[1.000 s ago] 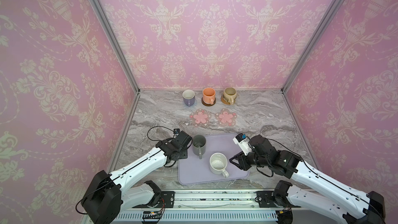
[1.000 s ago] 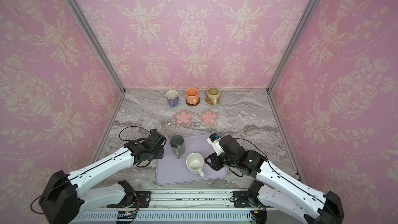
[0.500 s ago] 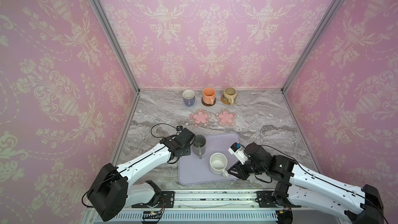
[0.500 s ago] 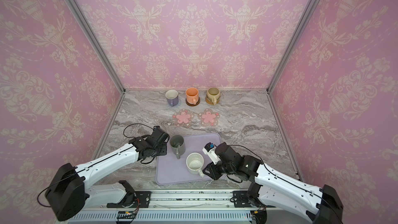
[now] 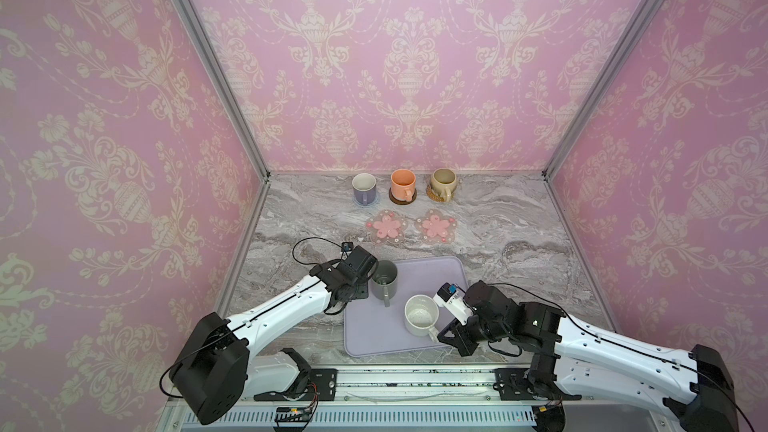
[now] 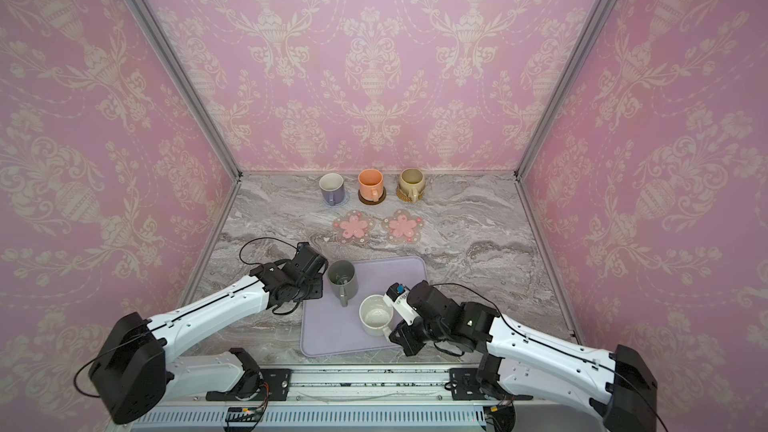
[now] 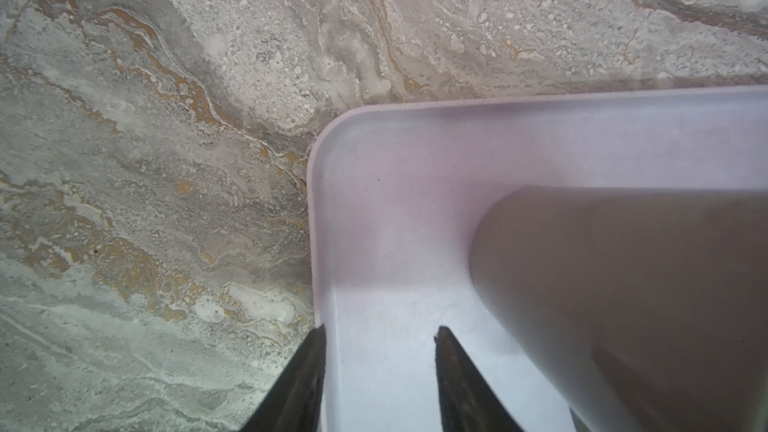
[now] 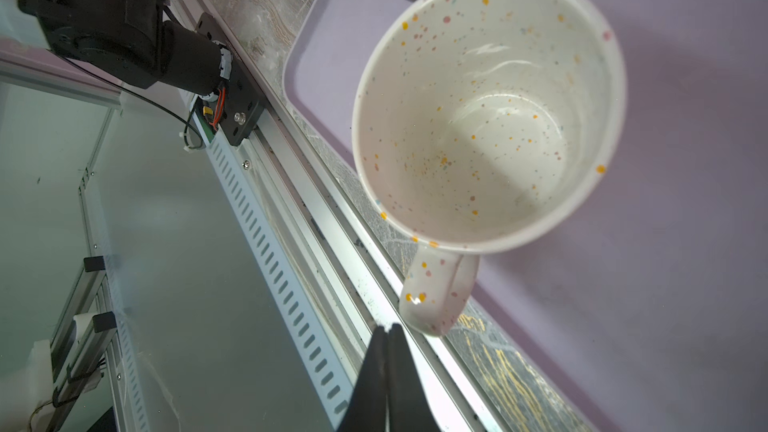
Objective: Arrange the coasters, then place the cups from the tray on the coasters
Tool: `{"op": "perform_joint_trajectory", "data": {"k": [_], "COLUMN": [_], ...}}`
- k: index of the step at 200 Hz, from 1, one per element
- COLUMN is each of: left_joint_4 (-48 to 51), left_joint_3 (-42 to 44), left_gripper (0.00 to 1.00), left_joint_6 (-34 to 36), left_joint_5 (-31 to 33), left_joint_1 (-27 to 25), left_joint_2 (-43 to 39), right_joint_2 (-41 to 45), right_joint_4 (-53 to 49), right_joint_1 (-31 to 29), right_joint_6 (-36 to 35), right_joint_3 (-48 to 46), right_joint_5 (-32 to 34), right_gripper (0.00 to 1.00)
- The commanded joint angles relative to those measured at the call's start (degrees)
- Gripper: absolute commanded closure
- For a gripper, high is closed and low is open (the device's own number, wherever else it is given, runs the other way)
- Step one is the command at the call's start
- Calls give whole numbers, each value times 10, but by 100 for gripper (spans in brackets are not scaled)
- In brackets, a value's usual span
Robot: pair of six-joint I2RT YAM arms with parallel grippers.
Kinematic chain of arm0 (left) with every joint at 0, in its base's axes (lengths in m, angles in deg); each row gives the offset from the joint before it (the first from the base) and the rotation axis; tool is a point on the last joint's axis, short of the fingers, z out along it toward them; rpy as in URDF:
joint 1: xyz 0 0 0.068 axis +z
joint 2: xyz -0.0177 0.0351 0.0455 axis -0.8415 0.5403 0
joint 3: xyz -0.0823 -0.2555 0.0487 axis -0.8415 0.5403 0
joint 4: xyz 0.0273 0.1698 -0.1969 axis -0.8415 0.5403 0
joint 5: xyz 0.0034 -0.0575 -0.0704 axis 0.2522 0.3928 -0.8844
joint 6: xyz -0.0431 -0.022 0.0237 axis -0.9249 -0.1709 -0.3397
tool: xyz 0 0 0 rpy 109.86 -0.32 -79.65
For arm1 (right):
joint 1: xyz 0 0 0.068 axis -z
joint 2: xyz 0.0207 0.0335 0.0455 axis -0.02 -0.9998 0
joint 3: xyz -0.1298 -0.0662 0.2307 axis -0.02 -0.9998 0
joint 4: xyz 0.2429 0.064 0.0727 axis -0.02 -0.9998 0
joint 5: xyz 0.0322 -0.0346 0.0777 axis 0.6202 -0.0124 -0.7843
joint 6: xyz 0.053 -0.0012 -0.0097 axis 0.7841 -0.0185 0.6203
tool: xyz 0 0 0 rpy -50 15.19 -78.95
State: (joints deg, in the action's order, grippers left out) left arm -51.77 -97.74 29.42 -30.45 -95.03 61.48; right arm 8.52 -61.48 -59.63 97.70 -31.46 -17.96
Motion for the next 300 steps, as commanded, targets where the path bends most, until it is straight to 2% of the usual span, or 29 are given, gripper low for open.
{"op": "perform_joint_trajectory", "data": {"k": [1, 57, 83, 124, 169, 208, 237, 284, 300], "left_joint_4": [3, 4, 5, 3, 2, 1, 1, -2, -2], "left_joint_3": [-14, -11, -7, -2, 1, 9, 9, 9, 9], "left_gripper": [54, 54, 54, 54, 54, 54, 54, 54, 54], "left_joint_6": [10, 7, 7, 5, 3, 0, 0, 0, 0], "left_joint_5": [8, 8, 8, 8, 5, 4, 4, 3, 2], "left_joint_1": [-4, -4, -3, -4, -3, -3, -4, -3, -4], "left_joint_2": [-1, -7, -11, -18, -20, -27, -29, -29, -29], "right_joint_2": [-19, -70, -79, -87, -91, -77, -53, -8, 4], "right_joint_4": [5, 6, -6, -34, -54, -72, -82, -131, -149], "right_joint_1": [-16, -39, -39, -38, -38, -33, -33, -33, -34], "right_joint_6": [-3, -7, 0, 10, 16, 21, 9, -4, -7], "right_joint_3": [23, 44, 45, 51, 49, 48, 54, 78, 83], "right_joint_5": [1, 21, 48, 98, 132, 155, 155, 191, 214], "right_gripper": [93, 93, 93, 87, 87, 87, 92, 87, 81]}}
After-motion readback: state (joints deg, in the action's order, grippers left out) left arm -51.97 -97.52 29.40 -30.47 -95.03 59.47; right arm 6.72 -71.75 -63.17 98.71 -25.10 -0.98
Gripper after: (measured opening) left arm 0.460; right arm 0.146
